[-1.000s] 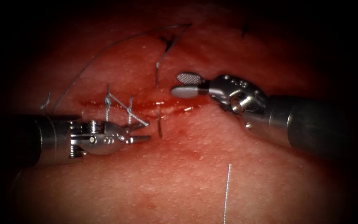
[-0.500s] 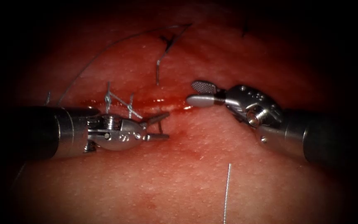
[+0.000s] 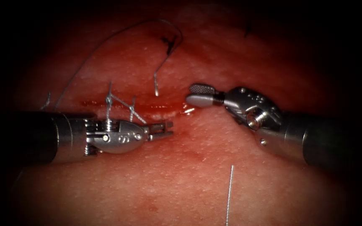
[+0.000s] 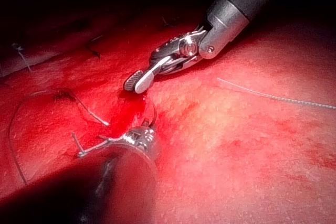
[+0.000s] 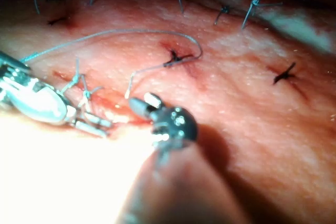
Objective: Wound Closure
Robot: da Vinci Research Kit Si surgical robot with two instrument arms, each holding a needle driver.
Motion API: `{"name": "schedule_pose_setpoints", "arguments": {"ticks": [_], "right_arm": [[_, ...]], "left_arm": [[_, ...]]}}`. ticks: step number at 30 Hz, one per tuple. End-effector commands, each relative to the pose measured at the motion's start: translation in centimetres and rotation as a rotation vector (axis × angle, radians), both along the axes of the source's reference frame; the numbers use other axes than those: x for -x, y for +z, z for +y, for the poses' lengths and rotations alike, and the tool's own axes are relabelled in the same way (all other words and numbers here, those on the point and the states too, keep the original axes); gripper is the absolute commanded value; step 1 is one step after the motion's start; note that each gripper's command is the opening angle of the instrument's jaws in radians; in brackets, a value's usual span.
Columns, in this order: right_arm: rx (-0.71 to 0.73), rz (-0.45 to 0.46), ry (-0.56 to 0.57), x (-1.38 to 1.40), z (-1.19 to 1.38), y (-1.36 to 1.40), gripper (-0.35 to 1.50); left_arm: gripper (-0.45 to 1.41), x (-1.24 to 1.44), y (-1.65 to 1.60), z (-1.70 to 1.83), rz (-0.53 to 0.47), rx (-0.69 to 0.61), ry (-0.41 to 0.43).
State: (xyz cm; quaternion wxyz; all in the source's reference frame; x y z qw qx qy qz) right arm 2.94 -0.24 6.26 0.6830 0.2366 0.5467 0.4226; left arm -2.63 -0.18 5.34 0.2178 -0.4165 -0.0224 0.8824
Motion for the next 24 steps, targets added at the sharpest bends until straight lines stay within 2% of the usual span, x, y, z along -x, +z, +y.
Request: {"name": "schedule_pose_setpoints", "arguments": {"ticks": [1, 2, 4, 5, 7, 8, 11, 12, 13, 14, 16, 18, 19, 20, 23, 24], "right_arm": [[0.009, 0.000, 0.000, -0.09, 0.04, 0.03, -0.01], [0.009, 0.002, -0.002, -0.08, 0.04, 0.03, -0.03], [0.008, -0.002, -0.006, -0.09, 0.04, 0.03, -0.18], [0.006, -0.006, -0.010, -0.09, 0.04, 0.03, -0.20], [0.051, -0.033, -0.041, -0.09, 0.04, 0.03, -0.28], [0.128, -0.052, -0.064, -0.08, 0.05, 0.03, -0.35], [0.311, -0.117, -0.150, -0.09, 0.09, 0.02, -0.35], [0.321, -0.119, -0.153, -0.09, 0.10, 0.02, -0.35], [0.327, -0.120, -0.155, -0.09, 0.10, 0.02, -0.30], [0.326, -0.121, -0.157, -0.09, 0.10, 0.02, -0.11], [0.326, -0.116, -0.161, -0.09, 0.10, 0.02, 0.02], [0.326, -0.113, -0.163, -0.08, 0.10, 0.02, 0.09], [0.326, -0.113, -0.163, -0.08, 0.10, 0.02, 0.09], [0.326, -0.104, -0.169, -0.07, 0.09, 0.01, 0.09], [0.325, -0.091, -0.177, -0.05, 0.09, -0.01, 0.09], [0.335, -0.086, -0.185, -0.03, 0.09, -0.03, 0.10]], "left_arm": [[-0.45, 0.06, 0.01, 0.04, -0.029, -0.046, -0.021], [-0.45, 0.07, -0.05, 0.06, -0.082, -0.115, -0.056], [-0.45, 0.11, -0.13, 0.03, -0.135, -0.231, -0.098], [-0.45, 0.13, -0.16, 0.02, -0.152, -0.266, -0.107], [-0.45, 0.15, -0.30, -0.06, -0.209, -0.382, -0.120], [-0.45, 0.15, -0.42, -0.13, -0.240, -0.439, -0.113], [-0.45, 0.17, -0.71, -0.21, -0.286, -0.499, -0.089], [-0.45, 0.17, -0.78, -0.21, -0.298, -0.501, -0.082], [-0.45, 0.18, -0.87, -0.22, -0.315, -0.504, -0.076], [-0.45, 0.21, -1.02, -0.23, -0.338, -0.511, -0.063], [-0.45, 0.24, -1.16, -0.24, -0.336, -0.464, -0.038], [-0.45, 0.28, -1.28, -0.26, -0.332, -0.384, -0.003], [-0.45, 0.28, -1.28, -0.26, -0.332, -0.384, -0.003], [-0.45, 0.31, -1.34, -0.27, -0.313, -0.295, 0.027], [-0.45, 0.31, -1.39, -0.22, -0.257, -0.175, 0.044], [-0.45, 0.30, -1.40, -0.15, -0.209, -0.083, 0.059]]}}
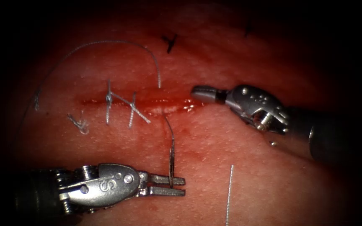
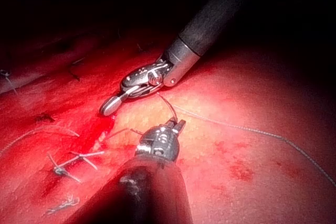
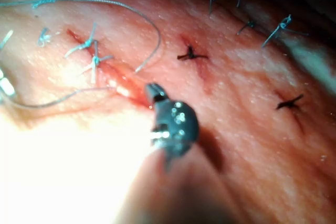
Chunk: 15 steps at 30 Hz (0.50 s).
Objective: Wound Closure
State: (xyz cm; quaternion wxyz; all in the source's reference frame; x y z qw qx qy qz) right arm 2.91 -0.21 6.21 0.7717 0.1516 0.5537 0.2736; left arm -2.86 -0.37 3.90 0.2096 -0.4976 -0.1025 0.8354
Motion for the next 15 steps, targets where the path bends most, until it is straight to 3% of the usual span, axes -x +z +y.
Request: {"name": "schedule_pose_setpoints", "arguments": {"ticks": [1, 3, 6, 7, 8, 10, 12, 13, 15], "right_arm": [[0.004, 0.008, -0.007, -0.06, 0.05, 0.01, 0.10], [0.002, 0.017, -0.011, -0.04, 0.05, -0.01, 0.10], [-0.022, 0.034, -0.010, -0.02, 0.01, -0.06, -0.06], [-0.103, 0.051, 0.004, 0.00, -0.03, -0.10, -0.23], [-0.192, 0.077, 0.019, 0.00, -0.05, -0.16, -0.23], [-0.290, 0.128, 0.044, -0.01, -0.05, -0.22, 0.15], [-0.365, 0.195, 0.083, -0.04, -0.05, -0.29, 0.42], [-0.457, 0.236, 0.115, -0.07, -0.03, -0.35, 0.73], [-0.488, 0.249, 0.121, -0.11, -0.03, -0.39, 0.78]], "left_arm": [[-0.45, 0.05, 0.05, 0.08, 0.025, 0.059, 0.002], [-0.45, 0.03, 0.06, 0.17, 0.067, 0.152, 0.004], [-0.45, 0.00, 0.09, 0.28, 0.099, 0.277, 0.005], [-0.45, -0.01, 0.10, 0.34, 0.114, 0.336, -0.004], [-0.45, 0.01, 0.12, 0.39, 0.110, 0.366, -0.030], [-0.45, 0.05, 0.14, 0.40, 0.058, 0.394, -0.025], [-0.45, 0.08, 0.16, 0.39, 0.045, 0.422, -0.008], [-0.45, 0.12, 0.19, 0.36, 0.051, 0.446, 0.002], [-0.45, 0.14, 0.22, 0.35, 0.057, 0.474, 0.016]]}}
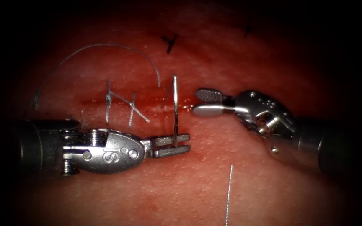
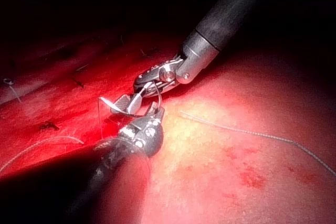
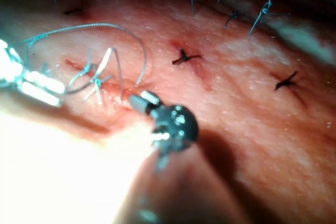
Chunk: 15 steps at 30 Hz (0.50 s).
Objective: Wound Closure
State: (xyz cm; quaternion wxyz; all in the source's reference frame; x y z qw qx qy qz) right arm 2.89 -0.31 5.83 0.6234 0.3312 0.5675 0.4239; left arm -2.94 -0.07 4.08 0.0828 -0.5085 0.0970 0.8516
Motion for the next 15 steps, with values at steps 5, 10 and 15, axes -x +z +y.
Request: {"name": "schedule_pose_setpoints", "arguments": {"ticks": [5, 10, 15], "right_arm": [[-0.141, 0.042, 0.003, -0.30, -0.01, -0.08, 1.09], [-0.189, 0.075, -0.033, -0.18, -0.04, -0.19, 0.83], [-0.194, 0.084, -0.038, -0.17, -0.05, -0.26, 0.84]], "left_arm": [[-0.45, 0.09, 0.22, 0.02, 0.040, 0.127, 0.057], [-0.45, 0.02, 0.40, 0.01, 0.082, 0.180, 0.070], [-0.45, 0.03, 0.41, 0.00, 0.095, 0.199, 0.076]]}}
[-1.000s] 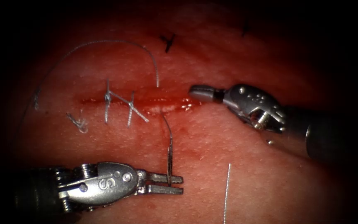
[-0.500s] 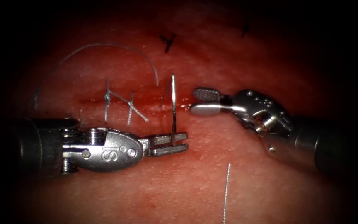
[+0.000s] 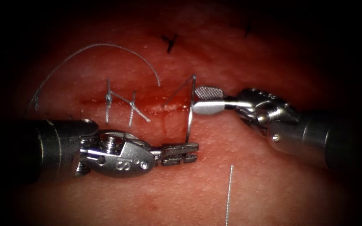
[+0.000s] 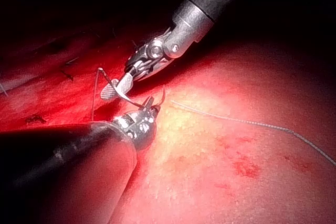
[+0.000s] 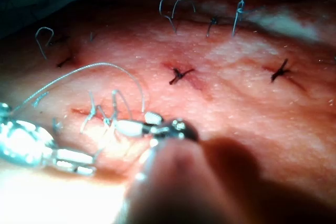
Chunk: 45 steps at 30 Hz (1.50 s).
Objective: Wound Closure
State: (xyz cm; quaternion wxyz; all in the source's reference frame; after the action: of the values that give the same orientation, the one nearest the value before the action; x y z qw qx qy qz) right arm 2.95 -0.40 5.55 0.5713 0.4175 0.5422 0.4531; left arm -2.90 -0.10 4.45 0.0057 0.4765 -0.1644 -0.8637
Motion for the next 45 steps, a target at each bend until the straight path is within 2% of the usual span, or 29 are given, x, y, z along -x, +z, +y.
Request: {"name": "schedule_pose_setpoints", "arguments": {"ticks": [1, 2, 3, 4, 7, 8, 9, 11, 13, 14, 15, 16, 19, 20, 23, 28, 31, 32, 33, 35, 37, 41, 45], "right_arm": [[0.003, 0.003, -0.010, -0.11, 0.02, 0.01, 0.83], [0.002, 0.004, -0.015, -0.11, 0.02, 0.01, 0.68], [0.002, 0.003, -0.022, -0.10, 0.02, 0.01, 0.62], [0.032, -0.051, -0.019, -0.07, 0.04, 0.01, 0.62], [0.059, -0.077, -0.016, -0.05, 0.06, 0.03, 0.79], [0.077, -0.077, -0.018, -0.04, 0.06, 0.02, 0.73], [0.146, -0.097, -0.022, -0.04, 0.07, 0.02, 0.56], [0.263, -0.173, -0.027, -0.03, 0.10, 0.02, 0.51], [0.286, -0.229, -0.020, -0.03, 0.11, 0.01, 0.54], [0.285, -0.217, -0.027, -0.02, 0.10, -0.01, 0.74], [0.285, -0.209, -0.032, -0.02, 0.09, -0.01, 0.81], [0.285, -0.202, -0.036, -0.02, 0.09, -0.02, 0.78], [0.255, -0.189, -0.034, -0.05, 0.08, -0.04, 1.11], [0.238, -0.178, -0.033, -0.06, 0.08, -0.04, 1.13], [0.160, -0.162, -0.021, -0.08, 0.09, -0.07, 1.09], [0.054, -0.092, -0.011, -0.07, 0.14, -0.09, 1.11], [0.012, -0.047, -0.008, -0.08, 0.15, -0.08, 1.04], [-0.010, -0.035, -0.010, -0.08, 0.14, -0.07, 0.93], [-0.027, -0.029, -0.012, -0.08, 0.14, -0.07, 0.89], [-0.055, -0.012, -0.014, -0.09, 0.13, -0.07, 0.91], [-0.064, 0.008, -0.019, -0.09, 0.12, -0.07, 0.83], [-0.082, 0.048, -0.033, -0.12, 0.10, -0.05, 0.84], [-0.090, 0.074, -0.045, -0.17, 0.09, -0.05, 0.86]], "left_arm": [[-0.45, 0.07, 0.04, 0.04, 0.001, 0.006, 0.001], [-0.45, 0.07, 0.03, 0.04, 0.002, 0.005, 0.000], [-0.45, 0.06, 0.03, 0.04, 0.004, 0.005, -0.002], [-0.45, 0.05, 0.02, 0.04, 0.013, 0.010, -0.004], [-0.45, 0.05, 0.01, 0.04, 0.018, 0.008, -0.008], [-0.45, 0.05, 0.00, 0.04, 0.020, 0.012, -0.006], [-0.45, 0.05, 0.00, 0.04, 0.021, 0.012, -0.007], [-0.45, 0.06, -0.02, 0.04, 0.025, 0.015, -0.006], [-0.45, 0.07, -0.05, 0.03, 0.032, 0.018, -0.008], [-0.45, 0.07, -0.08, 0.03, 0.036, 0.021, -0.008], [-0.45, 0.07, -0.08, 0.03, 0.036, 0.020, -0.009], [-0.45, 0.07, -0.10, 0.03, 0.037, 0.019, -0.009], [-0.45, 0.07, -0.09, 0.04, 0.040, 0.024, -0.008], [-0.45, 0.07, -0.09, 0.04, 0.041, 0.024, -0.009], [-0.45, 0.09, -0.06, 0.02, 0.046, 0.027, -0.011], [-0.45, 0.08, -0.02, -0.01, -0.011, 0.019, 0.042], [-0.45, 0.07, 0.00, 0.01, -0.039, 0.016, 0.061], [-0.45, 0.06, 0.02, 0.02, -0.060, 0.015, 0.076], [-0.45, 0.05, 0.03, 0.03, -0.072, 0.015, 0.085], [-0.45, 0.02, 0.07, 0.03, -0.093, 0.017, 0.104], [-0.45, 0.00, 0.09, 0.03, -0.121, 0.018, 0.127], [-0.45, -0.04, 0.11, 0.04, -0.216, 0.017, 0.202], [-0.45, -0.04, 0.11, 0.04, -0.270, 0.027, 0.252]]}}
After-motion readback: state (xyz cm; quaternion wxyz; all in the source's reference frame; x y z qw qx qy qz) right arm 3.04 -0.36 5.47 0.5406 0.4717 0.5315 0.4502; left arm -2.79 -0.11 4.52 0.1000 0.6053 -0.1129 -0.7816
